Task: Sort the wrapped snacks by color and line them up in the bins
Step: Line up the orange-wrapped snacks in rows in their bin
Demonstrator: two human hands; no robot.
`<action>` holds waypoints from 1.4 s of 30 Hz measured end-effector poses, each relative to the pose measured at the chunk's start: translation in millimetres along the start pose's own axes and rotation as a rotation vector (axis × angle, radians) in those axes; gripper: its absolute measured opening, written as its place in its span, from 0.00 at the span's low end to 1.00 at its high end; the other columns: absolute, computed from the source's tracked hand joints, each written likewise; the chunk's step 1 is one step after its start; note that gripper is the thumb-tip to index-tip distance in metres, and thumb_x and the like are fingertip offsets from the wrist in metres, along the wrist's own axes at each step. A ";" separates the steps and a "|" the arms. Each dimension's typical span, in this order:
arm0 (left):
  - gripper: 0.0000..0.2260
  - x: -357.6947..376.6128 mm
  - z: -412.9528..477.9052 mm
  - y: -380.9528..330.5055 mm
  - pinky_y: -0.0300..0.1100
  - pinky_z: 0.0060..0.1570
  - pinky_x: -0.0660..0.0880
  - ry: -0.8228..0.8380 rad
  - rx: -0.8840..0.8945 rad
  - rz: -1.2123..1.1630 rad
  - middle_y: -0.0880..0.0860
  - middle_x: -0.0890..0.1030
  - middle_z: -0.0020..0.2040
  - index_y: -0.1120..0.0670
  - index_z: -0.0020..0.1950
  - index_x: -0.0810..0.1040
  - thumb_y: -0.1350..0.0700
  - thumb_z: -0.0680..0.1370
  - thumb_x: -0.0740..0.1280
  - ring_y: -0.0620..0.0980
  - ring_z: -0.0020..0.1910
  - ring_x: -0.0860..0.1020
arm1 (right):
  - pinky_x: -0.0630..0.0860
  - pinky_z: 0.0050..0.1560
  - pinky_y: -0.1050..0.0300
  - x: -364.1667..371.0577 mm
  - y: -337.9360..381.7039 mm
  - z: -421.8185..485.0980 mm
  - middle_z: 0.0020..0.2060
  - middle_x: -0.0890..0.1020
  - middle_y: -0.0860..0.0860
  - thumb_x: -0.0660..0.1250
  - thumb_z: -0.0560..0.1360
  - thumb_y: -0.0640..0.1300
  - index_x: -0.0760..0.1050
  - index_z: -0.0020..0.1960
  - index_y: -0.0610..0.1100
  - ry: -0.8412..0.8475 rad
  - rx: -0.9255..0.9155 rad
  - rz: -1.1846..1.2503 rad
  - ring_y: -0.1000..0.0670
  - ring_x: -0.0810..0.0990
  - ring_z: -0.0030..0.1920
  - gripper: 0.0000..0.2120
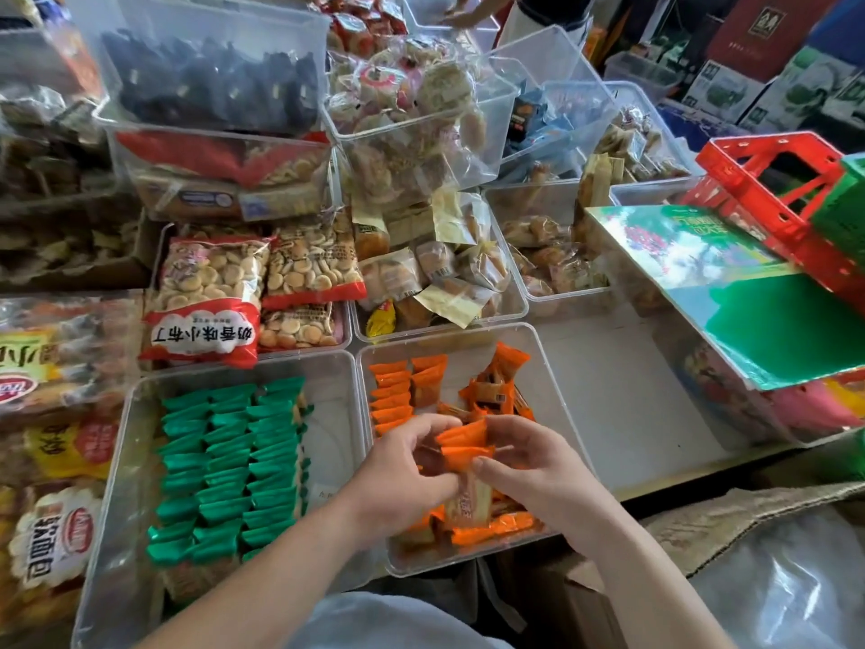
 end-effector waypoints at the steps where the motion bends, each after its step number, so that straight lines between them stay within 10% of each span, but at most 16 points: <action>1: 0.25 1.4 0.7 2.6 0.43 0.57 0.82 0.018 -0.007 0.021 0.46 0.87 0.55 0.47 0.66 0.79 0.66 0.73 0.76 0.46 0.54 0.85 | 0.84 0.52 0.57 -1.8 -1.4 4.7 0.52 0.86 0.56 0.79 0.74 0.45 0.75 0.68 0.56 0.036 0.003 -0.055 0.58 0.86 0.51 0.25; 6: 0.25 -7.5 12.6 15.1 0.41 0.58 0.81 -0.065 -0.050 0.002 0.46 0.87 0.54 0.47 0.65 0.80 0.67 0.72 0.78 0.44 0.55 0.85 | 0.82 0.51 0.62 -2.1 8.2 34.3 0.50 0.85 0.58 0.79 0.71 0.44 0.78 0.63 0.57 0.221 -0.059 -0.405 0.61 0.84 0.48 0.24; 14: 0.16 -71.7 31.7 24.9 0.42 0.59 0.81 -0.428 -0.131 0.095 0.43 0.83 0.58 0.46 0.64 0.80 0.58 0.78 0.75 0.41 0.55 0.83 | 0.74 0.43 0.58 -5.0 -2.0 121.7 0.48 0.81 0.51 0.74 0.70 0.39 0.75 0.58 0.50 -0.069 -0.090 -0.354 0.49 0.80 0.47 0.18; 25: 0.15 -71.9 38.9 29.8 0.47 0.62 0.81 -0.362 -0.195 0.134 0.39 0.83 0.57 0.41 0.63 0.80 0.55 0.79 0.73 0.41 0.56 0.82 | 0.73 0.63 0.58 38.6 -29.9 180.0 0.58 0.76 0.54 0.73 0.72 0.36 0.77 0.67 0.51 0.030 -0.202 -0.476 0.51 0.76 0.61 0.25; 35: 0.13 -63.8 47.2 13.3 0.31 0.53 0.77 -0.356 -0.162 0.207 0.38 0.82 0.56 0.42 0.64 0.79 0.56 0.81 0.70 0.32 0.52 0.79 | 0.81 0.50 0.51 44.2 -33.9 189.3 0.54 0.82 0.52 0.72 0.76 0.38 0.64 0.72 0.50 -0.107 -0.062 -0.497 0.48 0.80 0.49 0.29; 42: 0.12 -34.9 50.0 16.2 0.32 0.54 0.77 -0.284 -0.193 0.291 0.40 0.81 0.56 0.43 0.62 0.80 0.54 0.81 0.70 0.37 0.53 0.79 | 0.78 0.52 0.51 10.5 -20.0 183.5 0.60 0.82 0.54 0.75 0.75 0.53 0.75 0.68 0.53 -0.098 -0.147 -0.878 0.47 0.79 0.63 0.22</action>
Point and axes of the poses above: each hand's wrist, its own z-axis towards the middle knuckle, its own x-axis out of the palm, y = z × x, the point moved 4 cm from there along z, towards the middle knuckle
